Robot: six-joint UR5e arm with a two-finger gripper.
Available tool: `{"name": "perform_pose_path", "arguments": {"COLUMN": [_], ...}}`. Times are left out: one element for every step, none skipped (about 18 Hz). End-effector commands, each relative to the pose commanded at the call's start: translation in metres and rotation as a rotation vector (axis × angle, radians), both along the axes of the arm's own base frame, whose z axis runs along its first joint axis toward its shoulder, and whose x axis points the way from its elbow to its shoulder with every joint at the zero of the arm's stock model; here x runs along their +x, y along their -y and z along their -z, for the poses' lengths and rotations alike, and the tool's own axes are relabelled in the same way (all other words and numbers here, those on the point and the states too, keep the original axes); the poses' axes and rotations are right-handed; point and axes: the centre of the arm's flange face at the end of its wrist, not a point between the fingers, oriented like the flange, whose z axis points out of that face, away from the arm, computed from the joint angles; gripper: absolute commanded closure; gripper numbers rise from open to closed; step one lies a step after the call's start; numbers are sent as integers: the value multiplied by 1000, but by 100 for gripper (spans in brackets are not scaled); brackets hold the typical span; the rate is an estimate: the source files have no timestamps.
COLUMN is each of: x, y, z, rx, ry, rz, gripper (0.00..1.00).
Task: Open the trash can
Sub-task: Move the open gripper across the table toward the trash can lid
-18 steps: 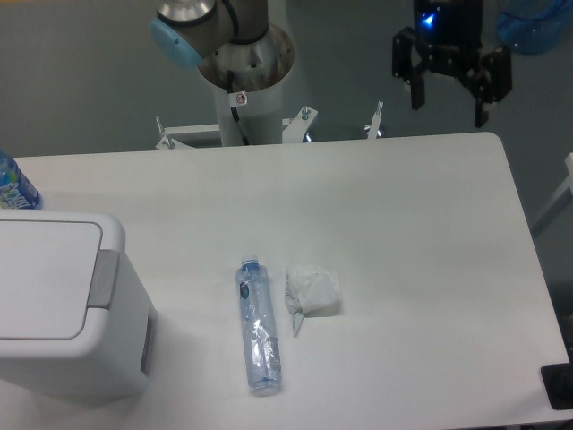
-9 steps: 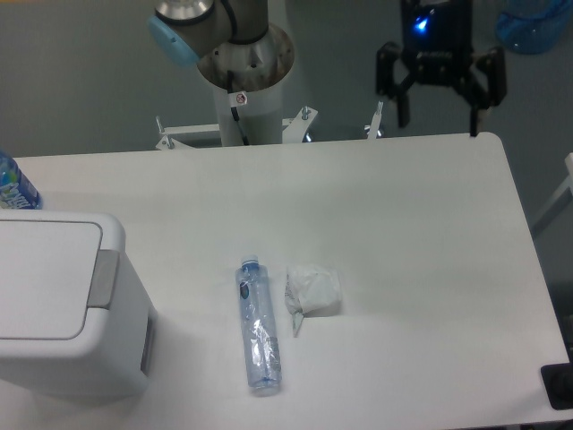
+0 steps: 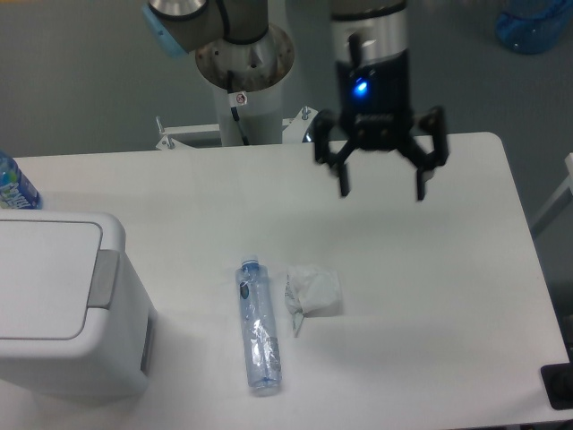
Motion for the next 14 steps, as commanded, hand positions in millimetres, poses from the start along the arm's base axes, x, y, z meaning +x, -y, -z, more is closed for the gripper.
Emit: {"name": "perform_pose_path", "arguments": {"x": [4, 8, 14, 21, 29, 36, 46, 54, 60, 65, 71, 78, 85, 95], "y": [-6, -12, -17, -24, -29, -34, -41, -47, -51, -59, -68, -76, -83, -93], "z": [2, 3, 4, 7, 8, 7, 8, 10, 10, 12, 15, 16, 20, 25], "rx": [11, 22, 31, 39, 49, 61, 72, 79, 88, 94, 97, 103, 102, 104], "ry": [10, 24, 40, 59, 77, 92, 112, 132, 144, 159, 176, 191, 206, 229], "rz": [-8, -19, -29, -38, -50, -61, -66, -68, -71, -65, -60, -59, -59, -64], "gripper": [0, 0, 0, 0, 0, 0, 0, 0, 0, 0, 0, 0, 0, 0]}}
